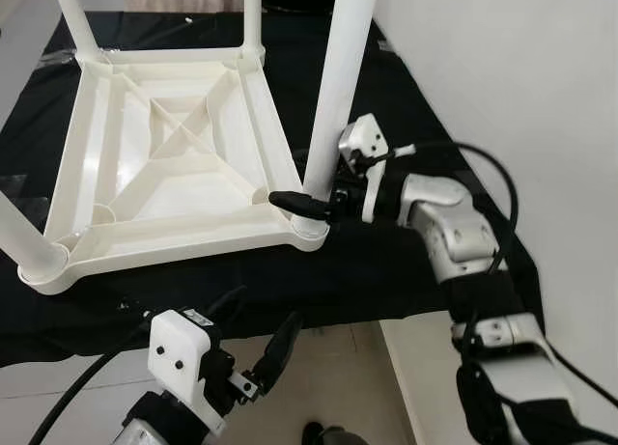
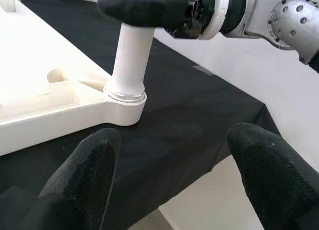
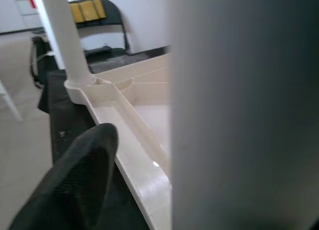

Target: Building children table

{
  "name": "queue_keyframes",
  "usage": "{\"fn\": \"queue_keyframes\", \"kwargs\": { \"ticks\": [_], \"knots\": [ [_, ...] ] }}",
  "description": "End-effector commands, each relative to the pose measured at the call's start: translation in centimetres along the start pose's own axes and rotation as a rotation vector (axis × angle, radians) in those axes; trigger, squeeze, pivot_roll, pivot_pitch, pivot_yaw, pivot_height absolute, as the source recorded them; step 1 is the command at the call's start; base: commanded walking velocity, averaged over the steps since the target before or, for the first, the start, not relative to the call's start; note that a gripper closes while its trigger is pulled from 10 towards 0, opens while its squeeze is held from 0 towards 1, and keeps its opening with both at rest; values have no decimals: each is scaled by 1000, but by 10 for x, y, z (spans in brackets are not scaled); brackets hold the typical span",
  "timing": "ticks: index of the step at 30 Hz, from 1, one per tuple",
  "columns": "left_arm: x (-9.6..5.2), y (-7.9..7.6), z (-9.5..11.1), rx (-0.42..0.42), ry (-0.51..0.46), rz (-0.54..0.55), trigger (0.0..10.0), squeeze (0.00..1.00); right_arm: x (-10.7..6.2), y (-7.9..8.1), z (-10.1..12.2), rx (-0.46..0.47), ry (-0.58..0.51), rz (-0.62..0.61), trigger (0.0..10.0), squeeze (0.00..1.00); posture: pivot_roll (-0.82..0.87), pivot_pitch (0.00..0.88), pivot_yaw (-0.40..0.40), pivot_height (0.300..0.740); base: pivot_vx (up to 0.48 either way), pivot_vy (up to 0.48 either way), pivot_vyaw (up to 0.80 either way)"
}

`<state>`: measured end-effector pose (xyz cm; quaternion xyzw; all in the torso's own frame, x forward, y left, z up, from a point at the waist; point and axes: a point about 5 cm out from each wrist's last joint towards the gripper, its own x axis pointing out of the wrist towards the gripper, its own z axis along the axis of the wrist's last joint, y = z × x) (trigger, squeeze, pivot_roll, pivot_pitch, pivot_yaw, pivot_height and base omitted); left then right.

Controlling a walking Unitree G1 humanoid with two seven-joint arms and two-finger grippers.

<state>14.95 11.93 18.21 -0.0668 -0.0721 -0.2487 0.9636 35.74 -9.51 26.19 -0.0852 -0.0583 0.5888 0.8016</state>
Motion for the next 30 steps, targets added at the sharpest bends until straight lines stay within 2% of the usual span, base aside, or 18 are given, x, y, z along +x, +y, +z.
{"fn": "queue_keyframes", "kwargs": {
  "ticks": [1,2,6,11,14,16,17,18,19,20,21,22,23,24,26,27,28,30],
  "knots": [
    [-1,-3,0,-5,13,-5,10000,0,6,4,0,-5,-17,71,706,0,119,247,-134,740,0,0,0],
    [-2,-3,-1,-6,14,-5,10000,0,5,4,0,6,-23,92,0,0,120,249,-134,740,0,0,0],
    [-2,-4,0,-7,15,-4,10000,0,-1,1,-2,25,-38,154,0,0,119,250,-135,740,0,0,0],
    [-2,-4,0,-7,15,-4,10000,0,-11,-1,-6,31,-36,148,0,0,110,246,-130,740,0,0,0],
    [-2,-4,-1,-8,17,-4,10000,0,-29,1,-14,25,-24,89,0,0,96,241,-124,740,0,0,0],
    [-2,-3,-1,-8,17,-4,10000,0,-38,8,-24,42,-1,-73,0,0,79,237,-128,740,0,0,0],
    [-2,-2,-2,-8,18,-5,10000,0,-39,10,-35,36,35,-365,0,0,75,236,-133,740,0,0,0],
    [-2,-2,-2,-8,18,-5,10000,0,-39,10,-35,36,35,-365,0,0,75,236,-133,740,0,0,0],
    [-3,-2,-2,-7,18,-6,10000,0,-41,10,-38,24,49,-525,0,0,75,235,-132,740,0,0,0],
    [-3,-2,-2,-7,18,-6,10000,0,-41,10,-38,24,49,-525,0,0,75,235,-132,740,0,0,0],
    [-3,0,-2,-7,19,-6,10000,0,-61,12,-46,-69,202,-945,0,0,63,233,-126,740,0,0,0],
    [-3,0,-2,-7,19,-6,10000,0,-61,12,-46,-69,202,-945,0,0,63,233,-126,740,0,0,0],
    [-3,1,-2,-6,19,-6,10000,0,-56,36,-49,-137,267,-1016,0,0,50,223,-108,740,0,0,0],
    [-3,1,-2,-6,19,-6,10000,0,-56,36,-49,-137,267,-1016,0,0,50,223,-108,740,0,0,0],
    [-1,5,-5,-5,24,-12,10000,0,-36,72,-51,-85,252,-1022,0,0,35,206,-85,740,0,0,0],
    [-1,5,-5,-5,24,-12,10000,0,-36,72,-51,-85,252,-1022,0,0,35,206,-85,740,0,0,0],
    [0,6,-6,-7,25,-16,10000,0,-25,78,-53,-43,226,-970,0,0,40,195,-83,740,0,0,0],
    [3,6,-7,-11,26,-26,10000,0,-11,65,-49,-15,184,-962,0,0,52,189,-82,740,0,0,0]
  ]
}}
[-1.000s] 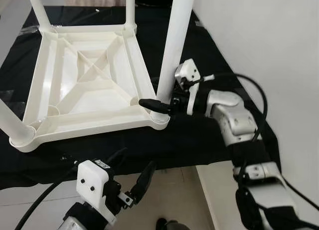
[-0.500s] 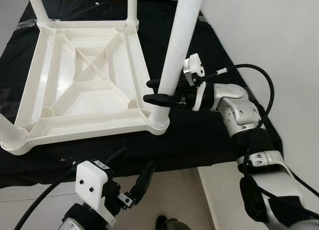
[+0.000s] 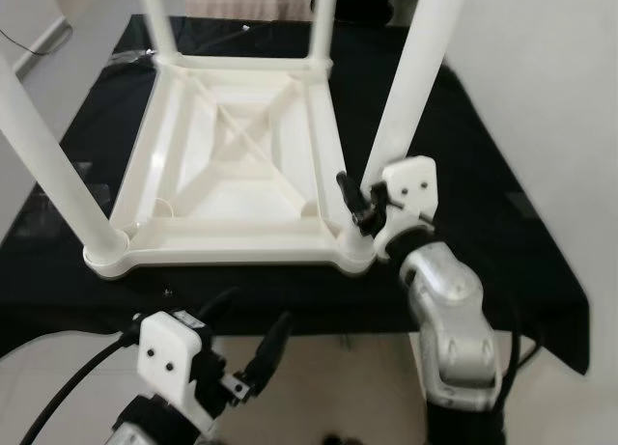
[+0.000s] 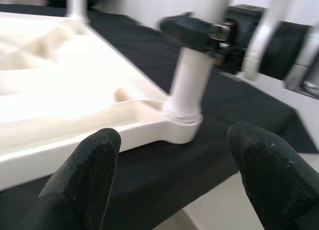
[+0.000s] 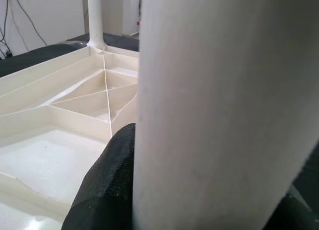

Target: Building children table

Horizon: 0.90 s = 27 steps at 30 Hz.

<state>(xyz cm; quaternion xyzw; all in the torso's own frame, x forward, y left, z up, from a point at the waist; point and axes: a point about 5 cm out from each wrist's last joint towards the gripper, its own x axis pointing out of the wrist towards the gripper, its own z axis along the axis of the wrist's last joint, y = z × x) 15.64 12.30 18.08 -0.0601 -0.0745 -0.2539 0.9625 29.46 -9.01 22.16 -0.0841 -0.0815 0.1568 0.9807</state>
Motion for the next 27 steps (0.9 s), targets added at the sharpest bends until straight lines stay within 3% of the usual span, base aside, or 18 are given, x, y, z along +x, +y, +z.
{"fn": "queue_keyframes", "kwargs": {
  "ticks": [1,4,5,6,7,8,9,13,15,17,18,19,23,27],
  "knots": [
    [-1,-1,-6,-25,27,-16,10000,0,12,1,-19,-19,111,-16,0,0,53,189,-83,740,0,0,0],
    [-1,-1,-5,-21,25,-11,10000,0,16,3,-17,3,114,-7,0,0,56,190,-85,740,0,0,0],
    [-1,-1,-5,-16,23,-7,10000,0,16,3,-17,10,121,-9,6157,0,61,194,-91,740,0,0,0],
    [-1,-1,-5,-16,23,-7,10000,0,16,3,-17,10,121,-9,6157,0,61,194,-91,740,0,0,0],
    [-1,0,-4,-12,21,-3,10000,0,14,6,-17,42,124,-3,10000,0,62,197,-93,740,0,0,0],
    [-1,-1,-4,-10,20,-1,10000,0,13,9,-16,65,125,0,10000,0,62,202,-94,740,0,0,0],
    [-1,-1,-3,-9,18,1,10000,0,12,13,-14,112,119,44,10000,1000,65,207,-96,740,0,0,0],
    [-1,-2,-2,-10,14,-1,10000,0,17,15,5,221,1,297,10000,1000,70,214,-105,740,0,0,0],
    [-1,-2,-2,-10,14,-1,10000,0,17,15,5,221,1,297,10000,1000,70,214,-105,740,0,0,0],
    [-1,-4,-1,-12,13,-4,10000,0,23,10,11,216,-41,447,10000,1000,74,219,-110,740,0,0,0],
    [-1,-4,-1,-12,13,-4,10000,0,23,10,11,216,-41,447,10000,1000,74,219,-110,740,0,0,0],
    [-1,-6,0,-14,10,-6,10000,0,34,-6,15,125,-71,641,10000,0,88,231,-121,740,0,0,0],
    [-2,-9,2,-14,9,-4,10000,0,48,-17,16,26,-59,797,10000,0,106,245,-129,740,0,0,0],
    [-3,-11,2,-14,10,-2,10000,0,55,-21,20,33,-67,842,10000,0,116,254,-131,740,0,0,0]
  ]
}}
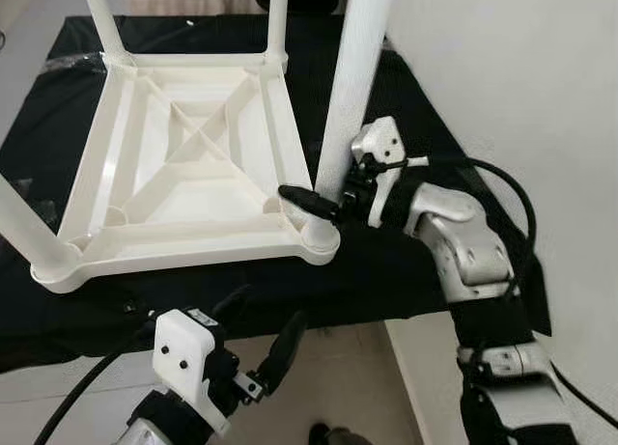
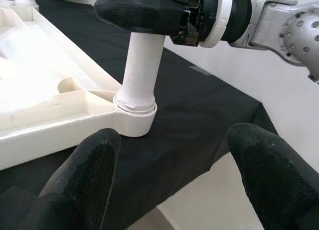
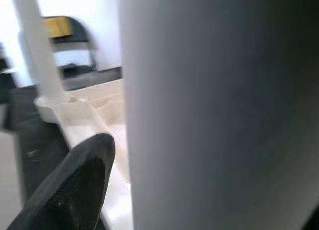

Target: Building children table

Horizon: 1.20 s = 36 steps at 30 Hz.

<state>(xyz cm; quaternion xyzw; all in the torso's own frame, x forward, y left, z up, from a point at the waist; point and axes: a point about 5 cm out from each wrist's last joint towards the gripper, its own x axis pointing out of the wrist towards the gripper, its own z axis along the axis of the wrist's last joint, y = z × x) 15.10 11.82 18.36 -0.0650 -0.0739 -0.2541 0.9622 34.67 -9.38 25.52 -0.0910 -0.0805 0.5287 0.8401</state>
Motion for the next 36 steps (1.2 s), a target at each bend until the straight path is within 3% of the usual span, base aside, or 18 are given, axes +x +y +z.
{"fn": "queue_keyframes", "kwargs": {
  "ticks": [1,6,7,10,11,18,25,28,29,30,31,32,33,34,35,36],
  "knots": [
    [-1,-4,0,-4,12,-3,10000,0,5,1,-3,16,12,45,10000,0,116,254,-131,740,0,0,0],
    [-5,-7,1,-6,18,1,10000,0,8,-12,8,57,-37,148,10000,0,134,273,-134,740,0,0,0],
    [-7,-8,2,-8,22,1,10000,0,7,-19,8,71,-35,226,10000,0,141,282,-136,740,0,0,0],
    [-7,-9,2,-8,23,2,10000,0,6,-21,8,73,-31,251,10000,0,141,282,-136,740,0,0,0],
    [-8,-10,2,-9,25,2,10000,0,3,-24,6,84,-22,295,0,0,145,285,-137,740,0,0,0],
    [-8,-10,2,-8,26,4,10000,0,-2,-29,7,97,-32,319,0,0,143,280,-137,740,0,0,0],
    [-12,-1,7,76,2,116,10000,0,-16,-41,-7,85,-16,147,0,0,115,256,-143,740,0,0,0],
    [-17,6,10,121,-11,203,10000,0,-35,-53,-30,135,37,-280,0,0,89,246,-140,740,0,0,0],
    [-17,6,10,121,-11,203,10000,0,-35,-53,-30,135,37,-280,0,0,89,246,-140,740,0,0,0],
    [-20,8,11,145,-7,217,10000,0,-48,-57,-44,151,115,-558,0,0,79,242,-134,740,0,0,0],
    [-20,8,11,145,-7,217,10000,0,-48,-57,-44,151,115,-558,0,0,79,242,-134,740,0,0,0],
    [-23,11,11,165,2,225,10000,0,-66,-47,-58,148,205,-785,0,0,66,240,-132,740,0,0,0],
    [-23,11,11,165,2,225,10000,0,-66,-47,-58,148,205,-785,0,0,66,240,-132,740,0,0,0],
    [-24,14,10,181,5,223,10000,0,-76,-30,-66,141,264,-918,0,0,60,231,-124,740,0,0,0],
    [-24,14,10,181,5,223,10000,0,-76,-30,-66,141,264,-918,0,0,60,231,-124,740,0,0,0],
    [-23,16,7,189,4,223,10000,0,-77,-9,-69,151,285,-974,0,0,52,224,-120,740,0,0,0]
  ]
}}
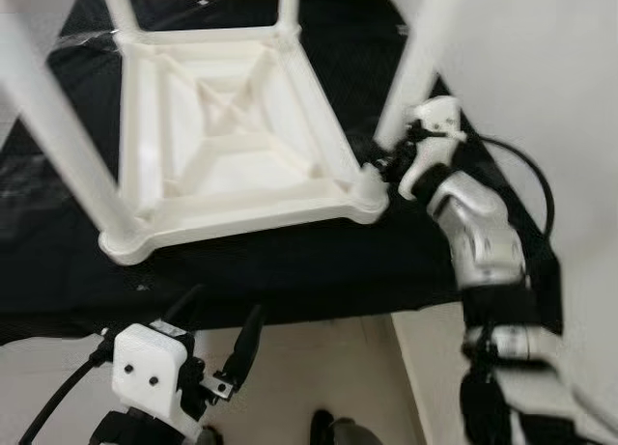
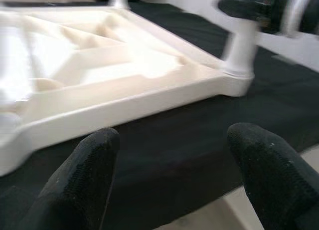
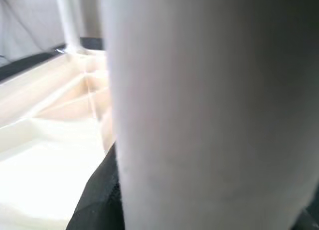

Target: Building children table

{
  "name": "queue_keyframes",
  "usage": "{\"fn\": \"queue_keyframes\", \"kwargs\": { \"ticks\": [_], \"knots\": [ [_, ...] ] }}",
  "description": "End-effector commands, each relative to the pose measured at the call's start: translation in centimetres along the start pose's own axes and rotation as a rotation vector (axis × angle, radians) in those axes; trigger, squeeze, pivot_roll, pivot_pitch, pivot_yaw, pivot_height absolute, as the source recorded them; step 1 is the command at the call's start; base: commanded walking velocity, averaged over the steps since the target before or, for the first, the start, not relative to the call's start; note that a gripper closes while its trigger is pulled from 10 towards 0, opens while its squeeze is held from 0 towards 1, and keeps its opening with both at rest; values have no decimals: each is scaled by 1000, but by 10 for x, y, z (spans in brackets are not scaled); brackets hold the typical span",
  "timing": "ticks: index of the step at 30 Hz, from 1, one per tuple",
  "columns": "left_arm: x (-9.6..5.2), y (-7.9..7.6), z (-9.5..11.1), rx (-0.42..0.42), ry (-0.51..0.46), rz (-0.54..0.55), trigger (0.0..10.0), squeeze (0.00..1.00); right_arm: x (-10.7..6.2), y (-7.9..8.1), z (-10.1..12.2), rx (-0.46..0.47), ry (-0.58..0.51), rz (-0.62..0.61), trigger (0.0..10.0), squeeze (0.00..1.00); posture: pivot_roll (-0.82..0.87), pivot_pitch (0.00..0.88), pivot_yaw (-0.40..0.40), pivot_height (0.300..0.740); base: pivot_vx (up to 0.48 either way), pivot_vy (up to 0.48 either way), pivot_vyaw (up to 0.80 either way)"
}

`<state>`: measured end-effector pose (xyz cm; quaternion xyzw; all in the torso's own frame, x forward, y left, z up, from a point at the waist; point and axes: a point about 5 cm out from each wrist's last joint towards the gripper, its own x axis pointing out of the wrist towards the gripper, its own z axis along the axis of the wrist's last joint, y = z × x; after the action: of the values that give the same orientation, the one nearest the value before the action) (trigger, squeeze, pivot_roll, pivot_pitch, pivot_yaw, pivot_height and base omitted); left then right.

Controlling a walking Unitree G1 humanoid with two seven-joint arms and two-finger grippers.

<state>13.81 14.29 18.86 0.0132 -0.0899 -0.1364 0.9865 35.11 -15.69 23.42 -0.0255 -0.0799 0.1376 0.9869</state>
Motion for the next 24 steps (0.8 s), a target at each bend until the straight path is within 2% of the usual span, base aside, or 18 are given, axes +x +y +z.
{"fn": "queue_keyframes", "kwargs": {
  "ticks": [1,2,7,8,9,12,13,14,15,16,17,18,19,20,22,23,24],
  "knots": [
    [0,1,-3,10,5,-3,10000,0,-24,-8,-44,-33,250,-141,0,0,52,224,-120,740,0,0,0],
    [6,1,-9,-1,-6,-19,10000,0,-26,18,-42,2,233,-99,0,0,45,191,-121,740,0,0,0],
    [9,0,-12,-15,-10,-33,10000,0,-20,26,-38,6,213,-79,0,0,50,182,-126,740,0,0,0],
    [10,0,-14,-35,-13,-38,10000,0,-14,36,-30,20,205,2,1216,0,50,180,-126,740,0,0,0],
    [10,0,-15,-36,-14,-45,10000,0,-14,41,-26,19,208,21,10000,0,49,180,-130,740,0,0,0],
    [10,-1,-15,-36,-16,-49,10000,0,-14,43,-23,25,205,31,10000,0,49,180,-131,740,0,0,0],
    [9,-1,-15,-39,-17,-52,10000,0,-12,49,-19,34,186,114,10000,0,51,183,-132,740,0,0,0],
    [8,-2,-14,-42,-18,-56,10000,0,-12,54,-12,66,159,213,10000,918,54,187,-132,740,0,0,0],
    [8,-2,-14,-42,-18,-56,10000,0,-12,54,-12,66,159,213,10000,918,54,187,-132,740,0,0,0],
    [8,-2,-14,-46,-19,-57,10000,0,-13,58,-7,87,140,285,10000,918,55,188,-132,740,0,0,0],
    [7,-3,-15,-50,-22,-61,10000,0,-15,63,1,101,116,442,10000,1000,62,190,-135,740,0,0,0],
    [7,-3,-15,-50,-22,-61,10000,0,-15,63,1,101,116,442,10000,1000,62,190,-135,740,0,0,0],
    [6,-4,-15,-54,-23,-64,10000,0,-17,65,9,86,75,568,10000,1000,63,191,-135,740,0,0,0],
    [6,-4,-15,-54,-23,-64,10000,0,-17,65,9,86,75,568,10000,1000,63,191,-135,740,0,0,0],
    [5,-6,-14,-61,-27,-71,10000,0,-22,65,19,33,30,803,10000,1000,70,196,-139,740,0,0,0],
    [5,-7,-14,-64,-28,-74,10000,0,-21,64,20,-11,22,879,10000,384,80,199,-144,740,0,0,0],
    [5,-7,-14,-64,-28,-74,10000,0,-21,64,20,-11,22,879,10000,384,80,199,-144,740,0,0,0]
  ]
}}
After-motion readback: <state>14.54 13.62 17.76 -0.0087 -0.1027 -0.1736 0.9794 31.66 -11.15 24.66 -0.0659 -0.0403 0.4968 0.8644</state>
